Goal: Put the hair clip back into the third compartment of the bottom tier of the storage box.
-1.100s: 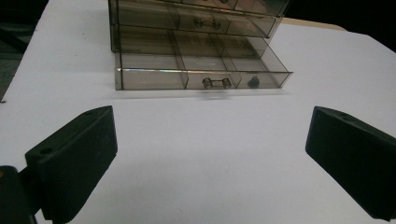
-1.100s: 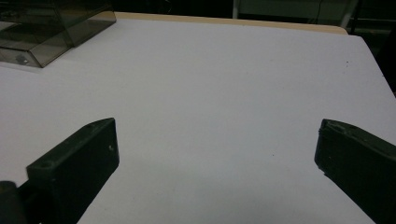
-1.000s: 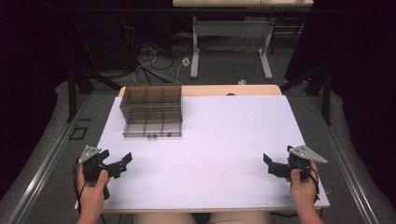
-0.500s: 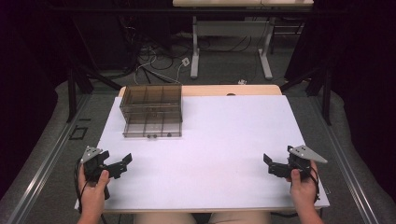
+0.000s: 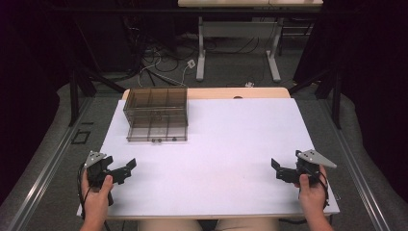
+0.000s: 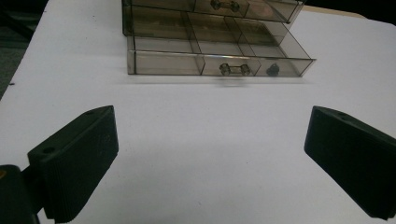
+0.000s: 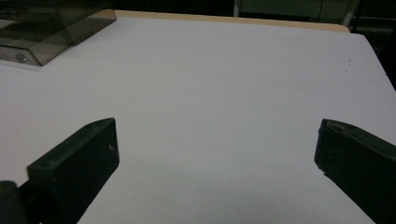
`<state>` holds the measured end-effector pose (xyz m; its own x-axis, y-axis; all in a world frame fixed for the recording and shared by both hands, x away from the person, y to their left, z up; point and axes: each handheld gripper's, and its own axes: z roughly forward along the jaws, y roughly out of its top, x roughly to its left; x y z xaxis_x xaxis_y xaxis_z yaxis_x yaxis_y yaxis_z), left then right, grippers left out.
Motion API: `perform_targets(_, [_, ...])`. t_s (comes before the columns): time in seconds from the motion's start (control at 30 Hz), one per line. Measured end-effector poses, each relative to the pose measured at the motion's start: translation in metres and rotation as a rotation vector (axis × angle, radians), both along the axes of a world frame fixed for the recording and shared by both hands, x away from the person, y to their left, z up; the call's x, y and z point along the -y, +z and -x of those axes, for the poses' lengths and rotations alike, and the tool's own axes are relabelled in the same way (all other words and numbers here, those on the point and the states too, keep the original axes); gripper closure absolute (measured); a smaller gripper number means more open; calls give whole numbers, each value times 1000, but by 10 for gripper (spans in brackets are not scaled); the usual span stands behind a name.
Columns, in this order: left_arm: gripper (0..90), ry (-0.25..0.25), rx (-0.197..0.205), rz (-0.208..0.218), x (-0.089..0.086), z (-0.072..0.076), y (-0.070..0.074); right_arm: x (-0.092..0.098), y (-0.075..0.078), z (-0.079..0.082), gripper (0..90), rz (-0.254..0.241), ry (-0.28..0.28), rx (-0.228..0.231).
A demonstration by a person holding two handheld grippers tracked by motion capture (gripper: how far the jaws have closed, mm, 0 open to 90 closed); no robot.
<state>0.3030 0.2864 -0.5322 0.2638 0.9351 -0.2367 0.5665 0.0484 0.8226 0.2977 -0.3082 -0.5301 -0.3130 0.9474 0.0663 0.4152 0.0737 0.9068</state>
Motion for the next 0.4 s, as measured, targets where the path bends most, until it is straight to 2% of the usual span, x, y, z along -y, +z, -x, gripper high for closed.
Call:
perform_targets(0.2, [31,1,-1,3,1,-1,0,-1,-1,-1,0,-5,-4,6])
perform_targets(0.4, [31,-3,-1,2,1,-2,0,0,-1,-1,0,-8,-7,-10])
